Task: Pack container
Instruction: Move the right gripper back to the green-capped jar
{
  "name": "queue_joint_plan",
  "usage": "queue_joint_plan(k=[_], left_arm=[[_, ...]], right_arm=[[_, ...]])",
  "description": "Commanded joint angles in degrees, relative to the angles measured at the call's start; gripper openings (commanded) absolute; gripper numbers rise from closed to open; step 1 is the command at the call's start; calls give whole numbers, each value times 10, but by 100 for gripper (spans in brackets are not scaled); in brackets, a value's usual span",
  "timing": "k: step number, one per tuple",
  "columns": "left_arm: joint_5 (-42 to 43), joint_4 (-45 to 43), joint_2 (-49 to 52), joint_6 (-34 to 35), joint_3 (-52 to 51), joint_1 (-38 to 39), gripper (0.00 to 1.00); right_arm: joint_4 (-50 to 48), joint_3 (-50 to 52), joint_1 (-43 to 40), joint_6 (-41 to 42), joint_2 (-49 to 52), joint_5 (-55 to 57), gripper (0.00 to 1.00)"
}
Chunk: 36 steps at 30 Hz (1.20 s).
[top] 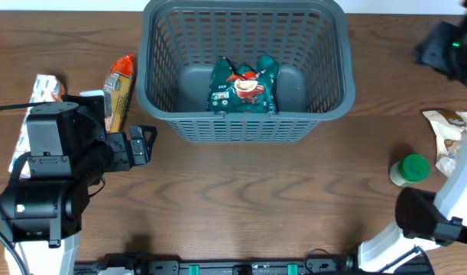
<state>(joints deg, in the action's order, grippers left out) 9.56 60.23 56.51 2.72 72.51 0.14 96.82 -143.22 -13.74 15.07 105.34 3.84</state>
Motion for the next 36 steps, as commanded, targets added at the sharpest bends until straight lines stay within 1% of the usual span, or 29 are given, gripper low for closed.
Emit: queue_joint_plan(k=[1, 4, 6, 8, 10, 11, 13, 17, 20, 21, 24, 27, 32, 36], left_arm=[[-46, 2, 0, -9, 11, 3, 99], [-64, 2, -2, -9, 11, 3, 99], [-64, 1, -2, -9, 11, 3, 99], [-67, -3, -1, -1, 11, 2, 99], [-81, -8, -1, 23, 11, -4, 98], [-88, -12, -1, 33, 11, -10, 99], [-95, -21, 0, 44, 11, -30, 99], [-94, -31, 4, 61, 11, -77, 99], [-94, -31, 12, 62, 11, -106, 99], [-94, -31, 15, 62, 11, -112, 99], [-94, -31, 21, 61, 11, -117, 99], [-94, -31, 26, 61, 11, -117, 99], [-94, -31, 31, 61, 11, -117, 99], [-94, -31, 31, 61, 11, -117, 99]], right_arm=[[5, 57, -48, 16, -31, -47, 58], [5, 147, -74, 16, -81, -47, 60], [5, 231, -87, 16, -132, -38, 60], [1, 309, -97, 16, -179, -3, 61], [-18, 369, -106, 18, -213, 27, 63], [-34, 401, -113, 22, -230, 35, 66], [-73, 459, -128, 22, -254, 35, 70], [-130, 548, -146, 23, -265, 33, 73], [-185, 623, -153, 23, -263, 32, 77], [-206, 648, -153, 23, -263, 32, 80], [-268, 709, -155, 23, -263, 32, 88], [-325, 757, -157, 24, -263, 32, 93], [-395, 818, -159, 34, -262, 33, 96], [-452, 863, -160, 34, -262, 33, 97]])
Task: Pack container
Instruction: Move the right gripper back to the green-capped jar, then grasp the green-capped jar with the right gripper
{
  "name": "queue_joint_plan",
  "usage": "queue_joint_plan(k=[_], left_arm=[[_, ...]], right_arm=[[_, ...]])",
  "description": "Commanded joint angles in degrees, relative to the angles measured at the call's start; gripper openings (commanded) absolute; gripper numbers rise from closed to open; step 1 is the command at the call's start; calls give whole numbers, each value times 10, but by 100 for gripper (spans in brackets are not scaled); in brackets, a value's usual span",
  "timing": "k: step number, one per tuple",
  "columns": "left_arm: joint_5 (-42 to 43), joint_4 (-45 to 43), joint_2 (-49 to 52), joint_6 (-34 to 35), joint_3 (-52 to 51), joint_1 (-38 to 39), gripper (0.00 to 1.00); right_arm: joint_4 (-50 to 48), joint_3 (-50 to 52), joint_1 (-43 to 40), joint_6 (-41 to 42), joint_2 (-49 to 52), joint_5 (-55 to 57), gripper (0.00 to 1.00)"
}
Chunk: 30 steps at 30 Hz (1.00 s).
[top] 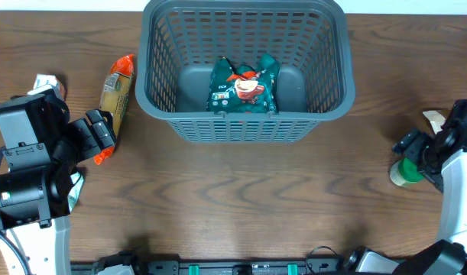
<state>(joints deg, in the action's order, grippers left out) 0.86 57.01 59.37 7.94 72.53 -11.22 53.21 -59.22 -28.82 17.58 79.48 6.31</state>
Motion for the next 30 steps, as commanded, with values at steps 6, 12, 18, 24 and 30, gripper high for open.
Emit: queue_joint_plan(k=[6, 12, 18, 24, 30], left_arm=[[-7, 1, 2, 9, 11, -3, 99], [-7, 1, 2, 9, 11, -3, 99], [-7, 1, 2, 9, 11, -3, 99], [-7, 1, 2, 10, 11, -3, 99], [-7, 1, 2, 10, 11, -3, 99]], right_arm=[[-88, 77, -9, 8, -3, 8, 96], [-135, 100, -9, 8, -2, 9, 94], [-156, 103, -9, 8, 21, 14, 94], [-169, 103, -9, 8, 80, 14, 93], [-191, 103, -9, 8, 134, 14, 94]])
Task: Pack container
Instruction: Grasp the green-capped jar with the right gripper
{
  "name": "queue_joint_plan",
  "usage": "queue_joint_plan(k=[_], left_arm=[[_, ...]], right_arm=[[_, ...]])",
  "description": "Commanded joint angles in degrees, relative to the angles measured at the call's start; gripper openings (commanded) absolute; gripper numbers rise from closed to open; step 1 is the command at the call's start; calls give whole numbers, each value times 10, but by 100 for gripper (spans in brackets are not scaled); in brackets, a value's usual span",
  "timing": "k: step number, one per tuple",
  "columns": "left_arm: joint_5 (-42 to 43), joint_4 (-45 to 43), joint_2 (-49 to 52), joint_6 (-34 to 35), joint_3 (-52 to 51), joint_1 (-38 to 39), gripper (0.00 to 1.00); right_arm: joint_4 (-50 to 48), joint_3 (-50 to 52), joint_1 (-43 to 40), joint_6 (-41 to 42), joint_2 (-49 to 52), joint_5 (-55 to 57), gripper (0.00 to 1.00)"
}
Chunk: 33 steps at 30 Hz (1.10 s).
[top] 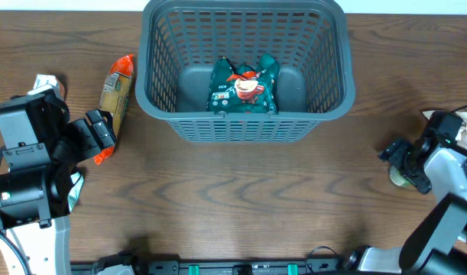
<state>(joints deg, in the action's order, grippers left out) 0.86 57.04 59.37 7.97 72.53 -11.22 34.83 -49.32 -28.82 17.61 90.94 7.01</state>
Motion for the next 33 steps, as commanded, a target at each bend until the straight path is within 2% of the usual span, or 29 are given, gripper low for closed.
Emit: queue_joint_plan(k=[1, 9, 19, 29, 31, 33], left_arm=[[-7, 1, 2, 9, 11, -3, 99], [-7, 1, 2, 9, 11, -3, 99], [-7, 2, 2, 9, 11, -3, 99], [-7, 12, 2, 9, 11, -3, 99], [-7, 12, 2, 9, 11, -3, 99], [-7, 12, 2, 9, 11, -3, 99]], right_arm=[[-9, 4, -9, 8, 25, 7, 93], [-15, 4, -9, 8, 47, 7, 89], [-12, 3, -9, 8, 47, 5, 58], [-9, 4, -9, 5, 47, 2, 55], [-9, 3, -9, 5, 47, 2, 49], [-8, 3, -9, 5, 47, 2, 35]])
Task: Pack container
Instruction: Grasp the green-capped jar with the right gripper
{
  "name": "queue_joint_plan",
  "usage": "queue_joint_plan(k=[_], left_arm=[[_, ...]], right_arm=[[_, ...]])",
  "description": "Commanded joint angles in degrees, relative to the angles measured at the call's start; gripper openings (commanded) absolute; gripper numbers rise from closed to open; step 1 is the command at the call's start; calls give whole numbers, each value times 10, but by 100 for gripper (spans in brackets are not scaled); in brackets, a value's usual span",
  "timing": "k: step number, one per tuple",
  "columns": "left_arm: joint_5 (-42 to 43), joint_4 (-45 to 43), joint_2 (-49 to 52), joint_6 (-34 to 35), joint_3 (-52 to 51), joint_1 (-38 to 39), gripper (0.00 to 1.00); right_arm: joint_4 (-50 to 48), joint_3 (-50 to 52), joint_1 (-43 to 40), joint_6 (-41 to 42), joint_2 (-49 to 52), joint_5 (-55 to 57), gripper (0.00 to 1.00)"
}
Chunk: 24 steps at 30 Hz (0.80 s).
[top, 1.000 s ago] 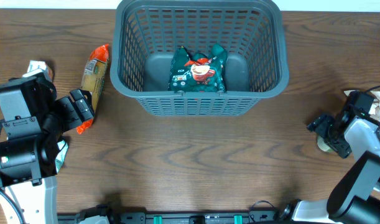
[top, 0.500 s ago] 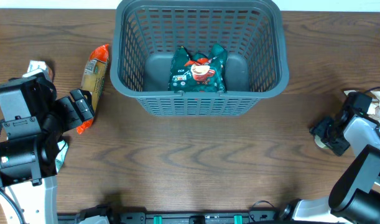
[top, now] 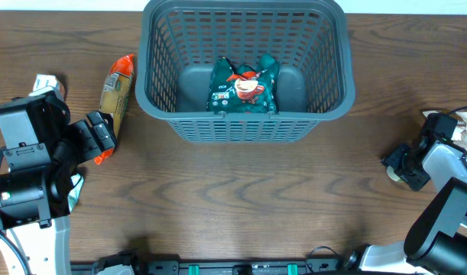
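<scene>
A grey slatted basket (top: 244,122) stands at the back middle with a green snack packet (top: 243,88) lying inside it. An orange-and-yellow packet (top: 117,88) lies left of the basket. My left gripper (top: 102,137) sits over that packet's near end; its jaws are not clear from above. At the right, my right gripper (top: 405,162) is down over the green-lidded jar (top: 396,176), covering the lid so that only a pale sliver of the jar shows. Whether the fingers have closed on the jar cannot be made out.
A beige packet lies at the right edge behind the right arm. A white packet (top: 43,82) lies at the far left, partly under the left arm. Bare brown table (top: 241,191) stretches in front of the basket.
The right gripper has settled slightly lower and to the right over the jar, hiding it more. The left arm, basket and packets have not moved.
At first the left gripper was near the basket's front left corner and the right arm was raised, with the jar standing free. Then the left gripper was back by the orange packet and the right gripper beside the jar. It then covered the jar and still does.
</scene>
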<state>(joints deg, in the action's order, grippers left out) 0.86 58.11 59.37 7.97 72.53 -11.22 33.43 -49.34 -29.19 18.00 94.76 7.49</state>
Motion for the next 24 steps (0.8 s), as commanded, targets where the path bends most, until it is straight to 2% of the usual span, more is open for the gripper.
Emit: queue_joint_plan(k=[1, 3, 8, 15, 24], left_arm=[[-7, 1, 2, 9, 11, -3, 99], [-7, 2, 2, 9, 11, -3, 99], [-7, 1, 2, 9, 11, -3, 99], [-7, 1, 2, 9, 11, -3, 99], [-7, 1, 2, 9, 11, -3, 99]], right_arm=[[6, 4, -5, 1, 9, -2, 24], [6, 4, -5, -1, 8, -2, 14], [7, 3, -5, -1, 5, -4, 1], [11, 3, -3, -2, -26, -12, 1], [24, -8, 11, -31, -142, -41, 1]])
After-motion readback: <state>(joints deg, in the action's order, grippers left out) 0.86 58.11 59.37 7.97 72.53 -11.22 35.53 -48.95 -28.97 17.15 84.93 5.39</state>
